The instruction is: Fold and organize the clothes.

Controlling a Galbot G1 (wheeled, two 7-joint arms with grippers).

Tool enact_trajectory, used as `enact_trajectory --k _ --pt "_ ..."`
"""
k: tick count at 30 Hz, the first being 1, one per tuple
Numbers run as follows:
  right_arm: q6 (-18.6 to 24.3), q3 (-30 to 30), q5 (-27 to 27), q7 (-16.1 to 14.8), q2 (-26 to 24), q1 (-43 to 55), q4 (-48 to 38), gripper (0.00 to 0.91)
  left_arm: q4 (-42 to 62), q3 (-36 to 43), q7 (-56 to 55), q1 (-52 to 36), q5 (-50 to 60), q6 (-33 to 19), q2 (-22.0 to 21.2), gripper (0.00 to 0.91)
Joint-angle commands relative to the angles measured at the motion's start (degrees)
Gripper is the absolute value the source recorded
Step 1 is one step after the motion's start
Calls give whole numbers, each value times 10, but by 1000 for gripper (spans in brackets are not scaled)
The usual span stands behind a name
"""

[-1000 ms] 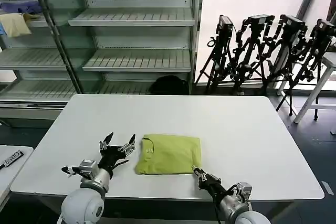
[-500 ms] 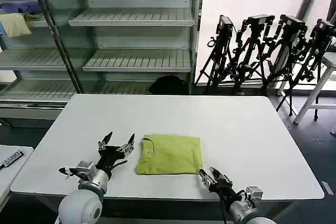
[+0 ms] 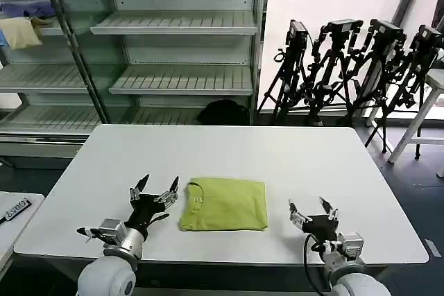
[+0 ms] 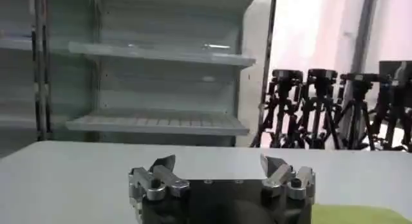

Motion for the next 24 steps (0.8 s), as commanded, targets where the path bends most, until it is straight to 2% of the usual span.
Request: enact_trajectory --k 1,5,7,11,16,24 --pt "38 8 -94 32 -19 34 -30 907 -6 10 7 21 25 -46 1 907" --pt "25 6 -81 41 -20 44 -27 907 -6 16 6 19 45 -44 -3 907" --pt "-8 6 -52 41 -19 50 -7 907 -11 15 7 19 52 -41 -6 907" --pt "-35 5 -48 42 -25 49 23 907 -25 9 8 21 51 -23 -3 907" --pt "-33 6 -38 39 -43 52 6 907 -37 6 12 18 52 10 -1 907" --pt "-20 0 -21 24 -59 69 -24 907 -25 5 19 12 58 13 -2 907"
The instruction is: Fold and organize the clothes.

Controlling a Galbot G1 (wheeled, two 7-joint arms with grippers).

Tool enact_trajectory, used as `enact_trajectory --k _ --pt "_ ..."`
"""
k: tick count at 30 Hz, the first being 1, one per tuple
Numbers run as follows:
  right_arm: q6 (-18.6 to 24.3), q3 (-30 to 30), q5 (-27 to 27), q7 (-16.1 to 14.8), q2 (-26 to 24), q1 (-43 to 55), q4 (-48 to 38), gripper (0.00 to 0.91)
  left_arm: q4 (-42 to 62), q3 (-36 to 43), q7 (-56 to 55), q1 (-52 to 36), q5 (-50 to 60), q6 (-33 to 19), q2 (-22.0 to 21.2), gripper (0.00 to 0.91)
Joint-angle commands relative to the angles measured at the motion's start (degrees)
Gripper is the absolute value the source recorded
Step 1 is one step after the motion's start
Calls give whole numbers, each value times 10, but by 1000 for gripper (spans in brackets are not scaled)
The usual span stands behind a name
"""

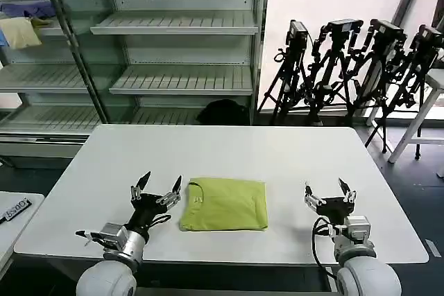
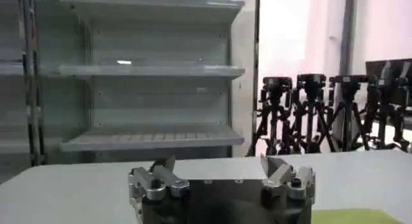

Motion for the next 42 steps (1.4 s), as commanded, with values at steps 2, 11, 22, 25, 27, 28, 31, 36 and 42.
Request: enact_trajectory --k 2,11,22,25,27,28,31,36,42 --pt "-7 -7 14 -9 -20 25 -23 907 2 -2 4 -1 8 18 1 907" --pt "-3 -15 13 -18 -23 38 -30 907 3 -2 3 -1 9 21 -1 907" --pt "18 -15 28 -34 -32 39 -24 907 8 -2 4 -11 9 29 -1 907" --pt "15 -16 31 -35 -32 42 -24 907 8 -4 6 -13 7 29 0 907" --pt "13 -16 32 -35 -32 42 -24 907 7 -4 6 -14 7 29 0 907" --pt "13 -16 32 -35 -32 43 -24 907 7 -4 6 -15 7 29 0 907" --pt "11 -16 31 -35 -32 42 -23 907 7 -3 6 -16 7 30 -1 907" --pt "9 -15 31 -34 -31 42 -22 907 8 -13 10 -19 9 31 2 907" --pt "9 -11 31 -36 -31 39 -26 907 26 -60 26 -25 3 31 14 907"
